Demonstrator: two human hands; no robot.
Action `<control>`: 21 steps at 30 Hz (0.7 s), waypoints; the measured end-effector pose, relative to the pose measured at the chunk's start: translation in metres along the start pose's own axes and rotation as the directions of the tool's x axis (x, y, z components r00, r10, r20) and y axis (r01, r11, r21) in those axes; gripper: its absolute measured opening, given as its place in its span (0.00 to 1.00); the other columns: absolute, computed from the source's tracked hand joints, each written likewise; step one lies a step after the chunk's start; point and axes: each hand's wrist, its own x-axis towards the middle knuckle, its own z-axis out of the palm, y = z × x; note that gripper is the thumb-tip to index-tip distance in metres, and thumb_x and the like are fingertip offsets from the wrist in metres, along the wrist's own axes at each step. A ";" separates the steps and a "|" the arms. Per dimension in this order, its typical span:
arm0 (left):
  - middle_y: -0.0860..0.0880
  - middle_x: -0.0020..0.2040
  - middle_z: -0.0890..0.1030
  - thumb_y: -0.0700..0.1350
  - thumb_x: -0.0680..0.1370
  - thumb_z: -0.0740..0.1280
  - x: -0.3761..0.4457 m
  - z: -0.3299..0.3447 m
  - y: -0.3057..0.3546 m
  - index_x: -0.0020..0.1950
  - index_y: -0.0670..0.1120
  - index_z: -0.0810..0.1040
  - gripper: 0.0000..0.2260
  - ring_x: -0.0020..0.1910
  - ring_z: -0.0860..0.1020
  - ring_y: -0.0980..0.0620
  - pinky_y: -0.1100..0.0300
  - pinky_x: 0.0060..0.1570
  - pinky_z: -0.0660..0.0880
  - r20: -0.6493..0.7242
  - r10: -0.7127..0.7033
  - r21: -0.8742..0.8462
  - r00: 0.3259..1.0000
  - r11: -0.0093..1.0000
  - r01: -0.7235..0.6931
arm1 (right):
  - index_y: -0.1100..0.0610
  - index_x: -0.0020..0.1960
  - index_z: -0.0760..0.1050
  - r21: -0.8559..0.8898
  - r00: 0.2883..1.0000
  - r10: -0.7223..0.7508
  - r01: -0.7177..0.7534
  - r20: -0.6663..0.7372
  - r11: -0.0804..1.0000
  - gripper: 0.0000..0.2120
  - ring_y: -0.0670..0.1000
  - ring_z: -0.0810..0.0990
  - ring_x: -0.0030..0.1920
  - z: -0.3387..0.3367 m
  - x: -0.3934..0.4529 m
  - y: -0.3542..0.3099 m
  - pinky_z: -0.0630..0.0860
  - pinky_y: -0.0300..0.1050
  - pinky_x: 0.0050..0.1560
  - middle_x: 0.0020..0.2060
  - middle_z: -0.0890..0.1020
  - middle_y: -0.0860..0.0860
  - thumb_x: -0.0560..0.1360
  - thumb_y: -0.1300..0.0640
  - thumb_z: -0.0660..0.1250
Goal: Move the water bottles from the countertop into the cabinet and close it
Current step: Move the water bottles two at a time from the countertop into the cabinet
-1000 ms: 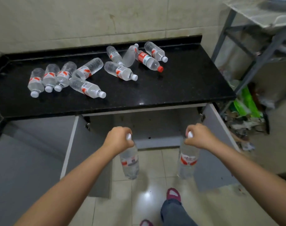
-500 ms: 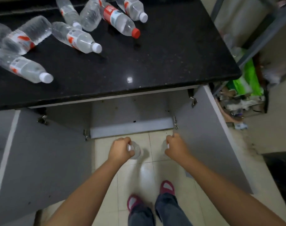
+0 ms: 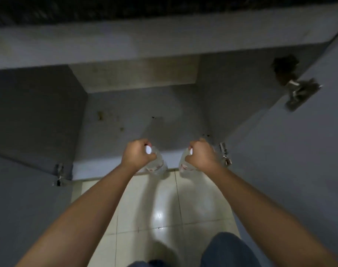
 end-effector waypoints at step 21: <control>0.41 0.63 0.79 0.40 0.72 0.70 0.105 0.055 -0.052 0.61 0.41 0.79 0.17 0.62 0.77 0.43 0.63 0.58 0.70 -0.062 0.308 0.099 0.949 0.948 -0.302 | 0.59 0.70 0.64 -0.112 0.969 -0.159 0.140 -0.187 0.984 0.20 0.62 0.74 0.61 0.066 0.109 0.032 0.72 0.48 0.59 0.63 0.71 0.61 0.79 0.59 0.58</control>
